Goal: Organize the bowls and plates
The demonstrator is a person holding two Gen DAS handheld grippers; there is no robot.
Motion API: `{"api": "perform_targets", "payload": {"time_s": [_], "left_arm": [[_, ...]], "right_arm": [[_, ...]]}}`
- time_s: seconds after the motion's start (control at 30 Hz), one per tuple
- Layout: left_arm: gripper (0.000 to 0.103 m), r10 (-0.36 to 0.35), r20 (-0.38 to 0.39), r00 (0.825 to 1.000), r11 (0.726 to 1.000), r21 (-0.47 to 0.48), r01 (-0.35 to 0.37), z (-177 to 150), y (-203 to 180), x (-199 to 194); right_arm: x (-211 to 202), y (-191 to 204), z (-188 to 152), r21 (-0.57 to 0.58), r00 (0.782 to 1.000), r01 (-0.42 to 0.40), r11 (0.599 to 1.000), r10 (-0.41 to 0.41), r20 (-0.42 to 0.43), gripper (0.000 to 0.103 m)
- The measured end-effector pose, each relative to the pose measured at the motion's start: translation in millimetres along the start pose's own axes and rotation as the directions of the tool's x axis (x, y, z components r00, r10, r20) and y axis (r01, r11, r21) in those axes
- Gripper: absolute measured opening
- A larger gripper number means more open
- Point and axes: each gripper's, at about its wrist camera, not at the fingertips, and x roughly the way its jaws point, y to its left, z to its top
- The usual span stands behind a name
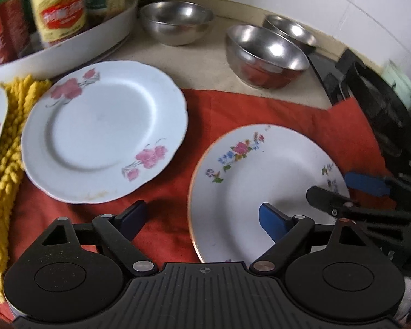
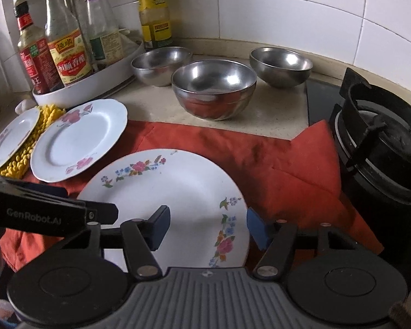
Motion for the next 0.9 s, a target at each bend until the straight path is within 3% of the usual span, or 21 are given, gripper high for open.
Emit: {"api": "perform_targets", "payload": {"time_s": [0.1, 0.2, 0.47, 0.73, 0.9], "left_arm": [[0.084, -0.008, 0.003, 1.000, 0.999, 0.035, 0.008, -0.1, -6.8, 0.4], [0.072, -0.045, 0.014, 0.999, 0.997, 0.056, 0.044, 0.6, -11.4, -1.1], [0.076, 0.014, 0.035, 0.999, 0.998, 0.059, -0.016, 0.1, -10.4, -16.2], [0.076, 0.006, -0.003, 1.000, 1.000, -0.002, -0.006, -5.1, 2.7, -16.5], [0.082, 0.076, 0.067, 0.995, 0.994, -0.083, -0.070, -4.5, 25.5, -38.7]], "right_arm": [[10.2, -10.1, -1.8, 0.040, 0.996, -0.046, 0.998, 0.049, -0.075, 0.057], [9.1, -12.2, -4.1, 0.058, 0.997, -0.059, 0.997, 0.062, -0.051, 0.055], [8.1, -7.7, 2.4, 0.057, 0.992, -0.112, 0.992, 0.115, -0.049, 0.051], [16.2, -3.2, 11.7, -0.003, 0.978, -0.167, 0.986, 0.166, -0.125, 0.050], [8.4, -11.7, 29.3, -0.056, 0.988, -0.153, 0.987, 0.150, -0.047, 0.050]]}}
